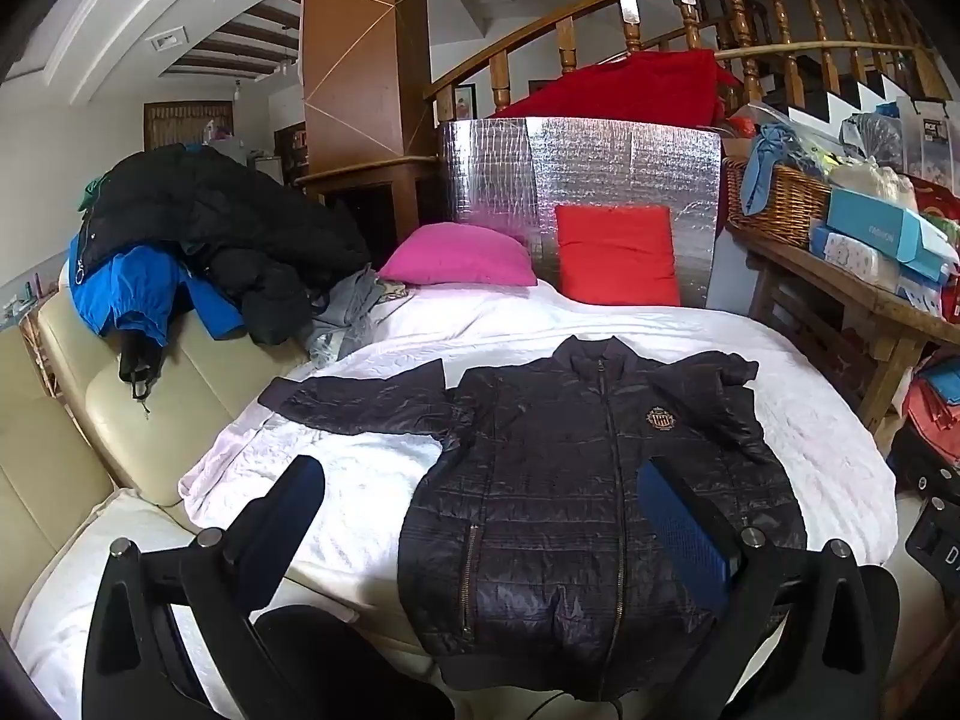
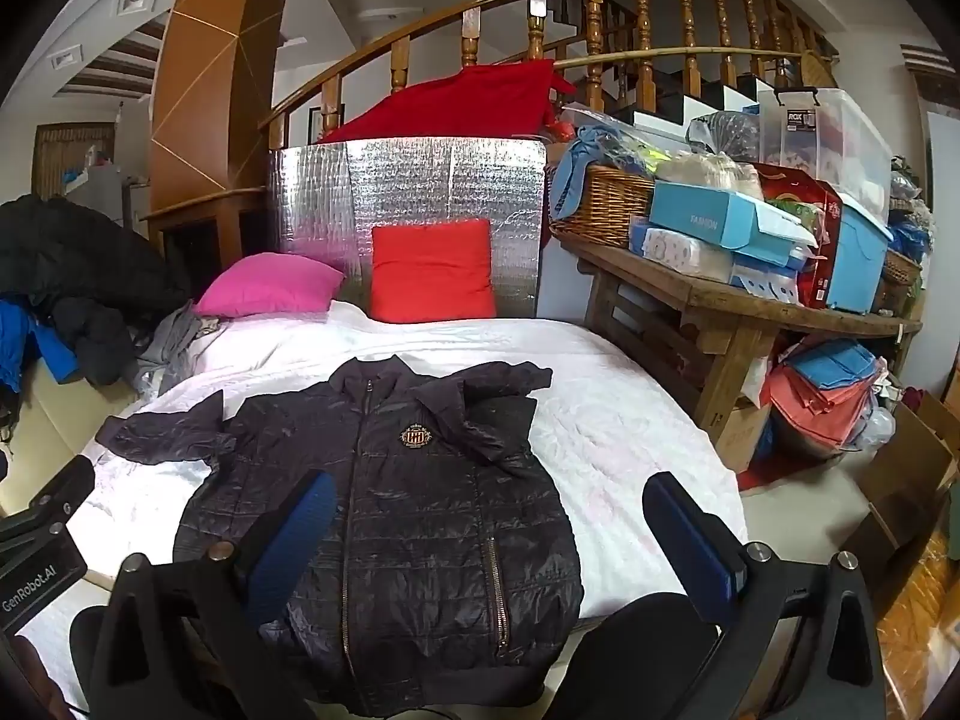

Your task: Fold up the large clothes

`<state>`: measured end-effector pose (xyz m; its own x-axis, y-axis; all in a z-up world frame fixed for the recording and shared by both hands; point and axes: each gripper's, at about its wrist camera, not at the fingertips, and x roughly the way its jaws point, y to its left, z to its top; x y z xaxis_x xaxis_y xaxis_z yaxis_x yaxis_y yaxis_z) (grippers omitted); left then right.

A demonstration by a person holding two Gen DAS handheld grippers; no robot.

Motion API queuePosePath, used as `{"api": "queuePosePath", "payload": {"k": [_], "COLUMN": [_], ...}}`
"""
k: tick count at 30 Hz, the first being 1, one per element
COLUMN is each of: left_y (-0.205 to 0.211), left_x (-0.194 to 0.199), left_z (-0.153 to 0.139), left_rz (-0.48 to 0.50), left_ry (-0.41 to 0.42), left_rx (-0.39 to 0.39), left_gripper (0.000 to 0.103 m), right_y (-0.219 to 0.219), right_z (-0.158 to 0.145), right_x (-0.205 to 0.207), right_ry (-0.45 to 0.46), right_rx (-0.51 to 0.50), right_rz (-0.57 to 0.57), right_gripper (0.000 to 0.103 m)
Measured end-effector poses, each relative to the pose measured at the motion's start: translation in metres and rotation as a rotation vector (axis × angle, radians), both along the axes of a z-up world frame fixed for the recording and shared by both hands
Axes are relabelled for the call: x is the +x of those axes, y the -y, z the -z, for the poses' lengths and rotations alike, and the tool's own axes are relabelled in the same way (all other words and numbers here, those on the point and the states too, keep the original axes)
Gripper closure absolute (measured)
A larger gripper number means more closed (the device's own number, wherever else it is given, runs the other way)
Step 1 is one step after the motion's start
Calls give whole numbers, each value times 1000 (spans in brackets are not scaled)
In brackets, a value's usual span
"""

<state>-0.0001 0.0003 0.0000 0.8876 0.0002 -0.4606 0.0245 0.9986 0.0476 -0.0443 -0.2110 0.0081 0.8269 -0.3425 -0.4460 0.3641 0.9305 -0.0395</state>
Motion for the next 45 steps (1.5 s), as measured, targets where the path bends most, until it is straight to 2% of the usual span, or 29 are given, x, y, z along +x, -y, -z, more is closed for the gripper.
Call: {"api": "queuePosePath", "payload": {"k": [7, 19, 25, 34, 40, 45], "left_y": [-3, -2, -8, -14, -15, -19], "left_x": [0, 3, 7, 12, 17, 36], "left_z": [1, 4, 6, 12, 17, 25], "left_rz": [-8, -16, -28, -48, -53, -54], "left_ry": [6, -9, -10, -26, -36, -68], "left_rx": [-14, 9, -46, -36, -17, -39], "left_gripper": [0, 0, 0, 0, 0, 0], "right_y": [-5, -6, -9, -14, -8, 18], "right_z": [1, 5, 9, 14, 18, 24], "right_x": [2, 8, 13, 16, 20, 26], "right_ry": [-4, -24, -39, -52, -55, -36], "right_rx": [-12, -3, -5, -4, -6, -1], "right_rz": [-11, -17, -24, -35, -26, 13], "right_gripper": [0, 0, 0, 0, 0, 0]}}
